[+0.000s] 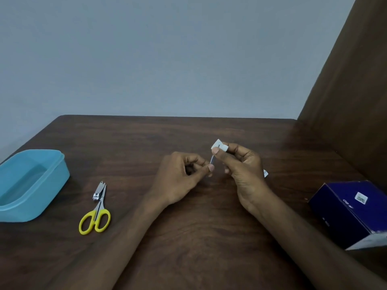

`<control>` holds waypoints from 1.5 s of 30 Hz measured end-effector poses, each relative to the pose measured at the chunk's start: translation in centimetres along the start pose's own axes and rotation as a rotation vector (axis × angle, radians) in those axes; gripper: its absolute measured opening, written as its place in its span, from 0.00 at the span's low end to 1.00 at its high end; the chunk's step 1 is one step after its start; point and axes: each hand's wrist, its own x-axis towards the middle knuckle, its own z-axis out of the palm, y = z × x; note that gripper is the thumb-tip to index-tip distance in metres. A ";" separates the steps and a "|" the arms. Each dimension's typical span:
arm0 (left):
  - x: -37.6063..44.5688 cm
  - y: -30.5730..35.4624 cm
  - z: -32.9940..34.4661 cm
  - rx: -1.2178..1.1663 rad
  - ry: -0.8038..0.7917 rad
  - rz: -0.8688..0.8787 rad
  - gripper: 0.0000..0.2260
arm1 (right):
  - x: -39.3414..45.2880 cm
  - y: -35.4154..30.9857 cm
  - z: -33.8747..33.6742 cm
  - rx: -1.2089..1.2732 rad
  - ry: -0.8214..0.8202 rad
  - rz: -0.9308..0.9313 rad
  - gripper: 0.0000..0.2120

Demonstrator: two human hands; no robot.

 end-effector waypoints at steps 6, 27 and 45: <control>0.0 -0.2 -0.1 -0.071 -0.041 0.027 0.07 | 0.6 0.1 -0.3 0.104 0.087 0.065 0.02; 0.4 -0.5 0.1 -0.051 0.182 -0.027 0.06 | 0.4 0.1 -0.1 0.042 0.045 0.007 0.04; -0.8 0.8 0.4 0.405 0.250 0.153 0.02 | -0.7 -0.8 1.1 0.064 0.052 0.130 0.26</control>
